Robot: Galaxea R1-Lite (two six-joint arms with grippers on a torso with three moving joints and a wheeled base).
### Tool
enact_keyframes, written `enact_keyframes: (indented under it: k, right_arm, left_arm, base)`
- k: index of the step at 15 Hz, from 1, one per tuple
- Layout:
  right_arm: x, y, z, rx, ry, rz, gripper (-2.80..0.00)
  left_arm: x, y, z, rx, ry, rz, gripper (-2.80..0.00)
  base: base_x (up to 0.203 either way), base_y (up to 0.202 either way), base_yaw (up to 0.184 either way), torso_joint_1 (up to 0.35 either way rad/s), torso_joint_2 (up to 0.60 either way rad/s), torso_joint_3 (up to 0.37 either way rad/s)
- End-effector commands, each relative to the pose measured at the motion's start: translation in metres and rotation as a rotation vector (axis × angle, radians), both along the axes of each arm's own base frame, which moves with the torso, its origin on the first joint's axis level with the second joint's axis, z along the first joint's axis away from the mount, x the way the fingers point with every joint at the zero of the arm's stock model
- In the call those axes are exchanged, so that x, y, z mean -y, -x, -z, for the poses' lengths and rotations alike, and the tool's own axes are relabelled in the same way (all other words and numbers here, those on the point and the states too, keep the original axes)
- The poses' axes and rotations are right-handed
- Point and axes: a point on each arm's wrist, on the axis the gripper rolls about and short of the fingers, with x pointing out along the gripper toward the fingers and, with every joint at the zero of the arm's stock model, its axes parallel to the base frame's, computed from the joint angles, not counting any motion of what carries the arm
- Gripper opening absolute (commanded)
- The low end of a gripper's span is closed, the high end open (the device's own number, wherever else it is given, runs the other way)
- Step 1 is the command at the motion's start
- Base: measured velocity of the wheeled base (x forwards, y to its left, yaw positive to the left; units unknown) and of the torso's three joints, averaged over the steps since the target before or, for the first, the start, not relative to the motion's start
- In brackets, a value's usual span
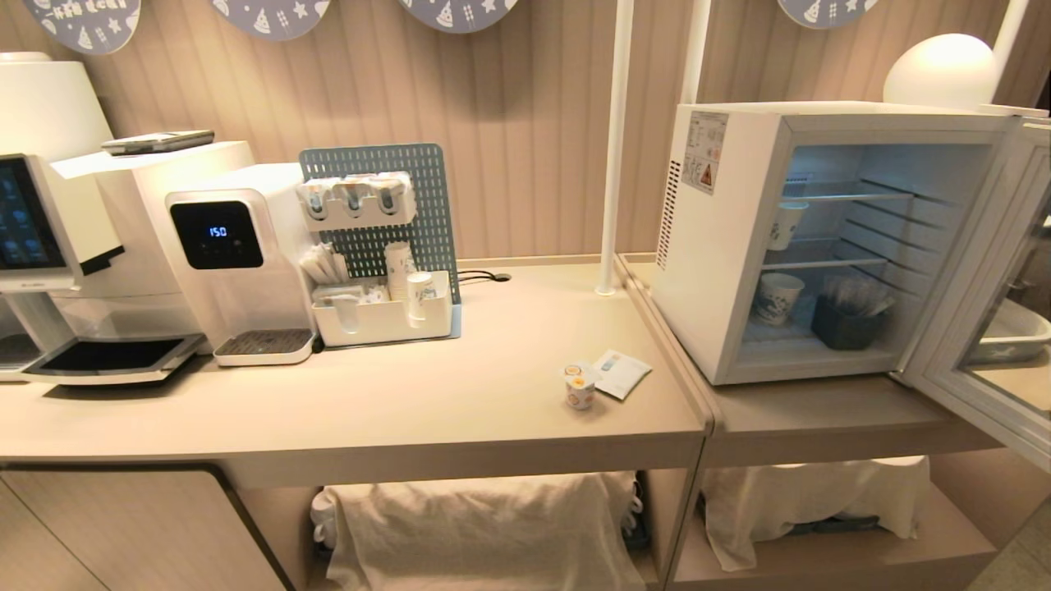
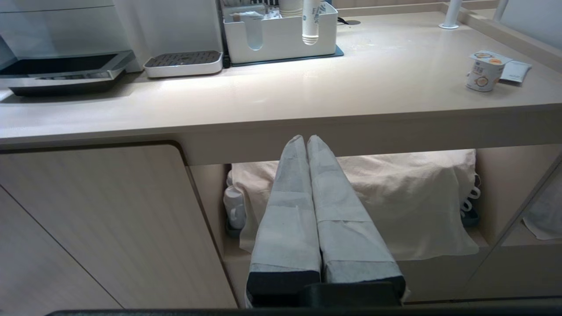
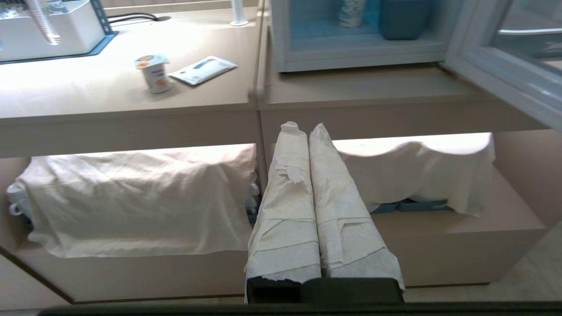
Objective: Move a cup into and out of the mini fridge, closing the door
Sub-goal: Put the yoghurt in the freezer
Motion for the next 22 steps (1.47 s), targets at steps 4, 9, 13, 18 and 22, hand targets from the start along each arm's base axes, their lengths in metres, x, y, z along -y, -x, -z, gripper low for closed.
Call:
enact_keyframes:
  k: [4, 9, 13, 18, 22]
  right_arm:
    - [0.0, -0.0001, 0.0001, -0.002, 0.0, 0.0, -2.8]
    - [0.0, -0.0001, 0.0002, -0.003, 0.0, 0.0, -2.8]
    - [0.0, -0.0001, 0.0001, -0.002, 0.0, 0.0, -2.8]
    - [0.0, -0.0002, 0.0002, -0.013, 0.0, 0.0, -2.8]
    - [-0.0001, 0.0002, 0.0009, -0.008, 0.085, -0.011, -2.8]
  left_arm:
    - [0.0, -0.0001, 0.0004, -0.002, 0.0, -0.001, -2.8]
    - [0.0, 0.0, 0.0003, -0.003, -0.001, -0.001, -2.8]
    - [0.0, -0.0001, 0.0004, -0.001, -0.001, -0.001, -2.8]
    - [0.0, -0.0001, 0.0004, -0.001, 0.0, -0.001, -2.8]
    - [0.0, -0.0001, 0.0004, -0.001, 0.0, -0.001, -2.8]
  base:
    - [0.0, 0.184, 0.001, 0.002, 0.0, 0.002]
    - [0.016, 0.023, 0.001, 0.0, 0.0, 0.001]
    - [0.186, 0.001, 0.002, 0.0, 0.0, 0.001]
    - [0.052, 0.0, 0.0, 0.002, 0.0, 0.001]
    - [0.0, 0.0, 0.0, 0.0, 0.0, 0.0]
